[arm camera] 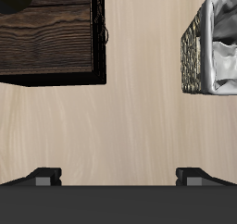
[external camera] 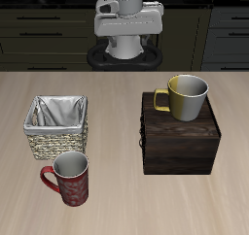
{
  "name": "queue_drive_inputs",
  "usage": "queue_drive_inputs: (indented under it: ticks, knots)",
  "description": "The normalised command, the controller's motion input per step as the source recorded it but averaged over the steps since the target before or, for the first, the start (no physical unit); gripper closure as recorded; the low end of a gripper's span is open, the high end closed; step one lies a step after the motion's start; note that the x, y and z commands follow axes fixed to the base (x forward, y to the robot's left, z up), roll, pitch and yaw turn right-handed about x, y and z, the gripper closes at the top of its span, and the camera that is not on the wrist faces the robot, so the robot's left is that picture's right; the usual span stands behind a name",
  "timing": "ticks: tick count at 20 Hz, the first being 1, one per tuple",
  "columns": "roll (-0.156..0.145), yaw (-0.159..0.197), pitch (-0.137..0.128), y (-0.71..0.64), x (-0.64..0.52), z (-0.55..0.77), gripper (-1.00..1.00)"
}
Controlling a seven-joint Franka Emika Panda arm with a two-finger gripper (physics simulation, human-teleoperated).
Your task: Place the white and yellow mug in the basket
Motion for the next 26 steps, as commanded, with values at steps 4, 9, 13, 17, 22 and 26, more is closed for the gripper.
queue_drive_inputs:
  ticks: [4,9,13,17,22,26]
  knots:
    - [-0.011,0.002,-0.001,0.15,0.18,0.12,-1.0]
    - [0.016,-0.029,-0.033,0.17,0.25,0.26,-1.0]
    - [-0.015,0.016,-0.018,0.24,0.34,0.2,-1.0]
    - [-0.018,-0.008,-0.008,0.16,0.28,0.14,-1.0]
    - [-0.002,-0.018,-0.004,0.17,0.2,0.11,-1.0]
    - [-0.014,-0.014,0.004,0.21,0.23,0.11,-1.0]
